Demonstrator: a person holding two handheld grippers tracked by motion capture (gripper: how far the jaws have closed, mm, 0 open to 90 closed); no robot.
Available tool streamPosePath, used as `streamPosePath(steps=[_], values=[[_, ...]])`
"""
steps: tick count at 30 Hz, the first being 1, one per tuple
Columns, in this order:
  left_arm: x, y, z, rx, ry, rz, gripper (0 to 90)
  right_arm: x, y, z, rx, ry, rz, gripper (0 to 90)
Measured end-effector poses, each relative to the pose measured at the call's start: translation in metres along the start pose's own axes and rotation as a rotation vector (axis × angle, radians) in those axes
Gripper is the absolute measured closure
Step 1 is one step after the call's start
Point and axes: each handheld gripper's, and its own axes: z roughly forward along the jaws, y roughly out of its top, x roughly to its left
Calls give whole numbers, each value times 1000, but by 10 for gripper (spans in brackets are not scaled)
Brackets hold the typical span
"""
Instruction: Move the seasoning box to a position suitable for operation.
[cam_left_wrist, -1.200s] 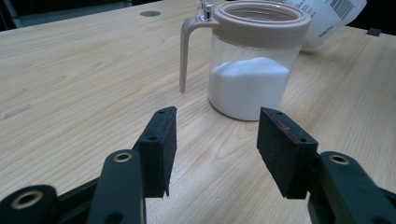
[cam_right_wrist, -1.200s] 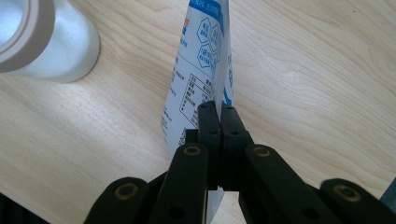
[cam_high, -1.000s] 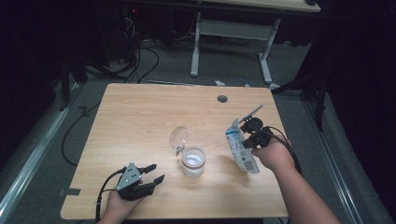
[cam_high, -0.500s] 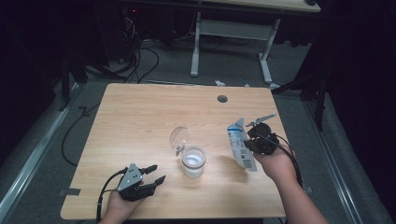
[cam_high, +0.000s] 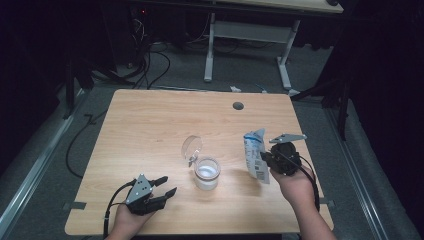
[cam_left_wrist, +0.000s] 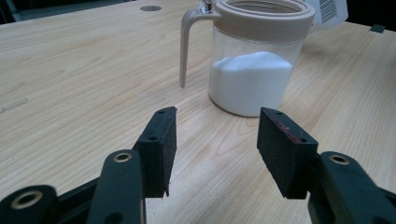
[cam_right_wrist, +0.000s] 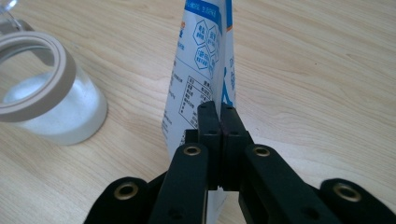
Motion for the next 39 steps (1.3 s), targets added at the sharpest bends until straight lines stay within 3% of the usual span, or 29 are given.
streamPosePath(steps=[9,17,23,27,33,39], values=[[4,4,-2,-19,12,-2,479,1,-23,1,-87,5,38,900],[11,15,-6,-55,33,-35,478,-1,-40,4,-165,18,56,900],[15,18,-9,-60,51,-20,479,2,-46,5,-210,23,59,900],[20,20,-13,-64,68,-5,481,3,-51,7,-248,23,61,900],[34,28,-21,-73,115,-31,483,2,-60,11,-324,24,56,900],[44,33,-29,-69,162,12,475,0,-66,15,-385,39,70,900]])
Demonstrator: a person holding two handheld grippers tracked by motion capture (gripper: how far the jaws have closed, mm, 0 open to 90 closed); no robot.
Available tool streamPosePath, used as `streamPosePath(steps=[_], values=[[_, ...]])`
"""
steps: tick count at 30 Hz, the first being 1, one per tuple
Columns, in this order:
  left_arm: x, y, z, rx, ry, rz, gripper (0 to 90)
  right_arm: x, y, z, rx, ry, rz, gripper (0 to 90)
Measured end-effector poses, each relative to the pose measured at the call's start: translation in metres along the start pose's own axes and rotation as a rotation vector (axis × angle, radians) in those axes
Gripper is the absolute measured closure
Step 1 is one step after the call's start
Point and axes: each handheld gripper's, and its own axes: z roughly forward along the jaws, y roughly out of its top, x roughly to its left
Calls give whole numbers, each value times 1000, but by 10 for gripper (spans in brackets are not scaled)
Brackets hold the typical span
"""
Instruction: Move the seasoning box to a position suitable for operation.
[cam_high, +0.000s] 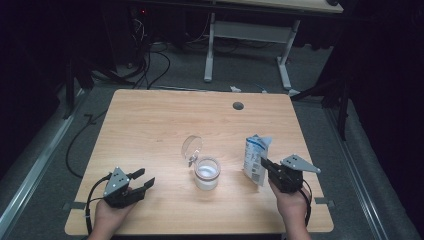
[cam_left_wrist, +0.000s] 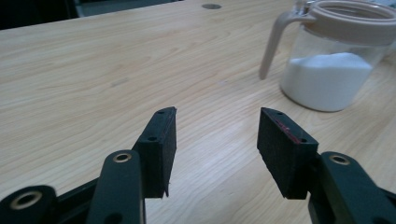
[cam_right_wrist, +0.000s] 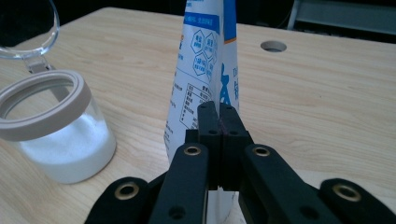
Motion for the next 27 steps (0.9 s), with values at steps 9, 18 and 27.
streamPosePath(steps=[9,18,27], values=[[9,0,-6,-15,48,10,472,-5,-9,7,-95,1,16,900],[7,-6,-9,-9,69,39,461,-9,-8,12,-106,-17,-24,900],[11,-2,-27,-40,86,40,460,-18,-6,13,-138,-33,3,900]])
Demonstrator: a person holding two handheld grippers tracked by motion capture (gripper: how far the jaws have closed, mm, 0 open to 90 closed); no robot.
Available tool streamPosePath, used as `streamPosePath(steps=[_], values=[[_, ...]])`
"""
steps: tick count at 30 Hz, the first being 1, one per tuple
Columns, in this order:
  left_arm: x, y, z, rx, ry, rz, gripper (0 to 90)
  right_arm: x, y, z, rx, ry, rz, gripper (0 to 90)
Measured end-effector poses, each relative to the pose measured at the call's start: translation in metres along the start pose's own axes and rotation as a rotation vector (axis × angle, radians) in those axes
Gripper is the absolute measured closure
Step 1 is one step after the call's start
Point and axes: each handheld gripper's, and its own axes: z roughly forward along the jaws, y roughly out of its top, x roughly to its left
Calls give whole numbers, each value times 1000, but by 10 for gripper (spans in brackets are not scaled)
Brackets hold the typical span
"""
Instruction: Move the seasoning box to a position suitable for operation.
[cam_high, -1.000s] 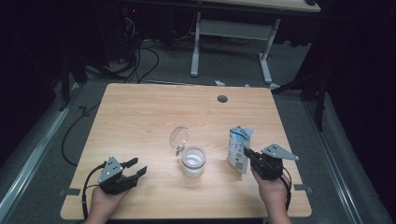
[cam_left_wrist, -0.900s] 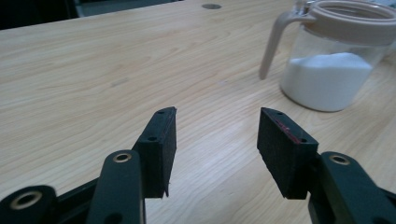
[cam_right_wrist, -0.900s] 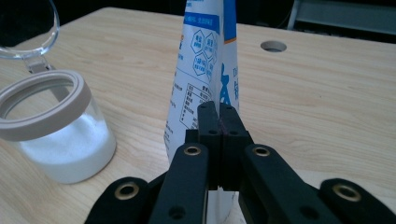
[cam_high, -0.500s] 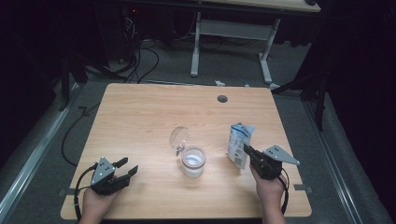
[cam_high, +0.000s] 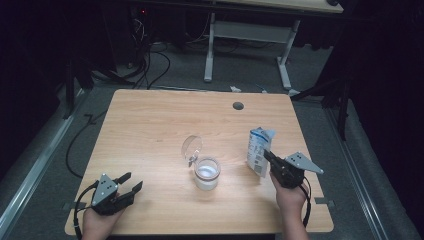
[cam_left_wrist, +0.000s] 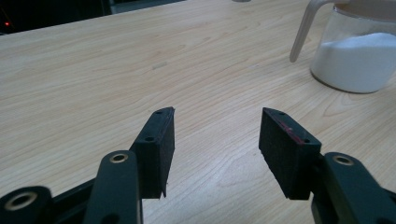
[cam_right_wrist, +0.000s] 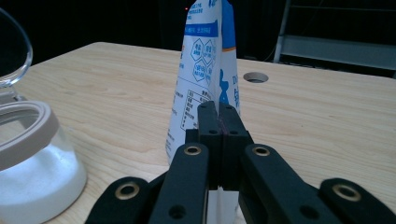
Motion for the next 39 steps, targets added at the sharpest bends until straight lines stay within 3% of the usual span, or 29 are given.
streamPosePath(steps=[8,18,39], values=[[3,2,-6,-8,7,-14,460,-8,-1,4,-7,-39,3,900],[0,2,-4,-2,-1,-17,459,-14,-10,6,-12,-48,12,900],[-3,2,0,5,-21,-9,456,-7,-23,-5,-11,-69,-22,895]])
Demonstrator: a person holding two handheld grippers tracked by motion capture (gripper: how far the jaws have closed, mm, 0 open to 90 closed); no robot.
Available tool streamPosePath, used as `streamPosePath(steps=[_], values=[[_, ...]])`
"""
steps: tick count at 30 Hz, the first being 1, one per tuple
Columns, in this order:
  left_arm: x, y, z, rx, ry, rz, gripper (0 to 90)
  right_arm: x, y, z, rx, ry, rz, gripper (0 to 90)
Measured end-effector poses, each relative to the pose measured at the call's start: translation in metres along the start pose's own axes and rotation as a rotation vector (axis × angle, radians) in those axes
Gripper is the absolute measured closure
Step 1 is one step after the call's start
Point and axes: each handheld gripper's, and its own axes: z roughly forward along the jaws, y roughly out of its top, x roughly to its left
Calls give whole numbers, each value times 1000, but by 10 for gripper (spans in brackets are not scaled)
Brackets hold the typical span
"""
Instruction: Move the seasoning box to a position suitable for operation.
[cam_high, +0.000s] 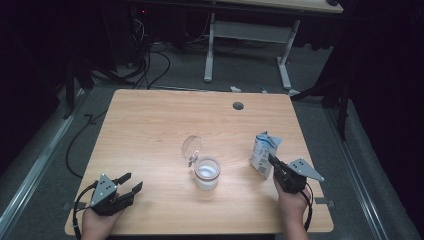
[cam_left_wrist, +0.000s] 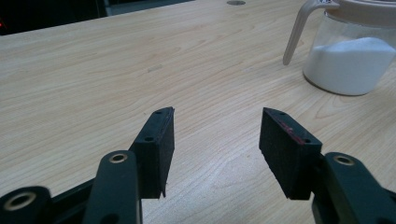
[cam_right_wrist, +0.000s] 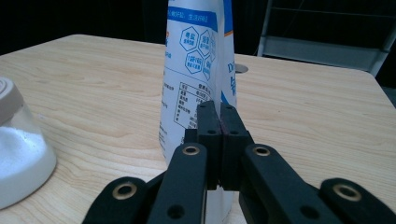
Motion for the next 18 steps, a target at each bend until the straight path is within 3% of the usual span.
streamPosePath(steps=[18], values=[[2,1,0,-1,0,-10,456,4,1,1,5,1,0,843]])
